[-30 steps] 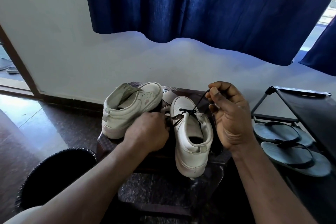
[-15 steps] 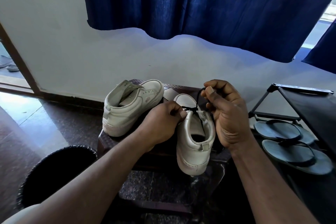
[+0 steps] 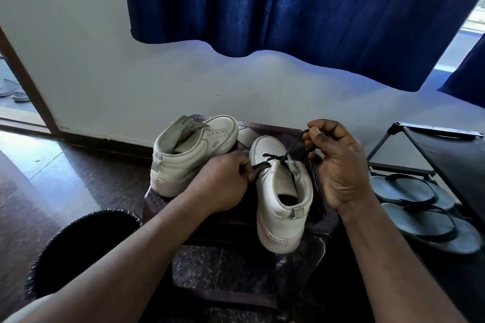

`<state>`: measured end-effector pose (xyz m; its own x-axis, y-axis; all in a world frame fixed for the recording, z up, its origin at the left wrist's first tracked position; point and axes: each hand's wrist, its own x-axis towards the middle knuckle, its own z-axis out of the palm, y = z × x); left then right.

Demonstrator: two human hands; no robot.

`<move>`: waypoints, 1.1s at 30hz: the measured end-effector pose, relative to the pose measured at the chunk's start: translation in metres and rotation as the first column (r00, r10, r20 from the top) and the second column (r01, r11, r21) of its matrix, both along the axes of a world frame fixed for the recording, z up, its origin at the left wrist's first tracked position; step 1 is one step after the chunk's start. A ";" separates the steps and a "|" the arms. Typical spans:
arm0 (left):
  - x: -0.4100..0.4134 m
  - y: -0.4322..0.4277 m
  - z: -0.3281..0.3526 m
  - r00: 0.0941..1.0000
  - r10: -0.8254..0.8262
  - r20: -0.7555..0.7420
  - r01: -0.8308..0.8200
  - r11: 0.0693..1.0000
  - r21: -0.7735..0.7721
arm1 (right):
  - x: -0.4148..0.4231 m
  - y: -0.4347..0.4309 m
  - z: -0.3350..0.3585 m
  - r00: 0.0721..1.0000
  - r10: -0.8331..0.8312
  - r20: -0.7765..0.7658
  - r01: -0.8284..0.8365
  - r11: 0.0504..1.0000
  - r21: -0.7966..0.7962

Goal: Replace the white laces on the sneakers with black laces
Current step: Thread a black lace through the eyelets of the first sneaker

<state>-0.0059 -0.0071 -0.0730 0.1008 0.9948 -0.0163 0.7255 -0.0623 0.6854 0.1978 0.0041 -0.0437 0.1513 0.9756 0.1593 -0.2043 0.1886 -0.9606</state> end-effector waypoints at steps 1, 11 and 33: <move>0.001 0.000 0.001 0.989 -0.008 0.145 0.006 1.000 0.012 | 0.000 0.000 0.000 1.000 0.005 -0.005 -0.005 1.000 0.002; 0.012 0.002 0.002 0.949 -0.010 0.315 0.027 0.998 -0.049 | -0.001 -0.001 0.001 0.999 0.039 -0.009 -0.039 0.999 0.021; -0.002 0.004 0.000 0.990 0.049 0.129 -0.055 0.997 0.049 | -0.004 0.003 -0.003 0.990 0.109 -0.086 -0.116 0.989 -0.087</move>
<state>-0.0075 -0.0032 -0.0730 0.0469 0.9979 0.0457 0.6354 -0.0651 0.7694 0.1938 0.0075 -0.0472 0.0487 0.9970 0.0604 -0.2970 0.0722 -0.9521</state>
